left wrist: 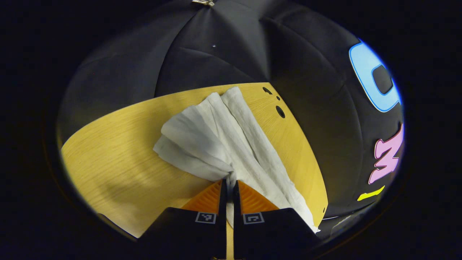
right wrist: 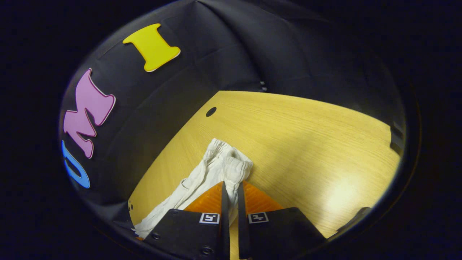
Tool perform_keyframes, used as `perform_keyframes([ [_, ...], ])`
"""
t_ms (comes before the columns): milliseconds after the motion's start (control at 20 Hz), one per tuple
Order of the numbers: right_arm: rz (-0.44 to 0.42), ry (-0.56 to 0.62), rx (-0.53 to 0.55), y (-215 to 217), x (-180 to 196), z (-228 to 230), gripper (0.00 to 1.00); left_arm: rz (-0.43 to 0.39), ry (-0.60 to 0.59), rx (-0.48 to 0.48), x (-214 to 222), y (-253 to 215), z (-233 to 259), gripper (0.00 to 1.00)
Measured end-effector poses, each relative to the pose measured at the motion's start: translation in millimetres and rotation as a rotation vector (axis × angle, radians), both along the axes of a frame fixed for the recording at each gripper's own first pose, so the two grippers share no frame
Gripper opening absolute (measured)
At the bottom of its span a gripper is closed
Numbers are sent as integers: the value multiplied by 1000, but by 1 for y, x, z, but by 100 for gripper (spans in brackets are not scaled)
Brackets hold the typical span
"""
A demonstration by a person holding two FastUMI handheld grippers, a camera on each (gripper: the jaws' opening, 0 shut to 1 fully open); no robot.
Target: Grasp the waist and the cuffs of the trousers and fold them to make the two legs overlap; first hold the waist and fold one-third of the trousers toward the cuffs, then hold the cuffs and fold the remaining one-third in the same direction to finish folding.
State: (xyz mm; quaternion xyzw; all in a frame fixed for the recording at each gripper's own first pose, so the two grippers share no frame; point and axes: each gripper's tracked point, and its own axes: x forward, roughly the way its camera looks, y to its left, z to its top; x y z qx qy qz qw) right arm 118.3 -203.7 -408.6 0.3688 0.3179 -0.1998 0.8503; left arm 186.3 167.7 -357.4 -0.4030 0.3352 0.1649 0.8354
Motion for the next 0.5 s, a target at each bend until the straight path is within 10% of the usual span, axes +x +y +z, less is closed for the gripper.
perform_keyframes([
  [500,215,-178,-214,22,9,100,14,-46,14,-35,-41,-32,0,13],
])
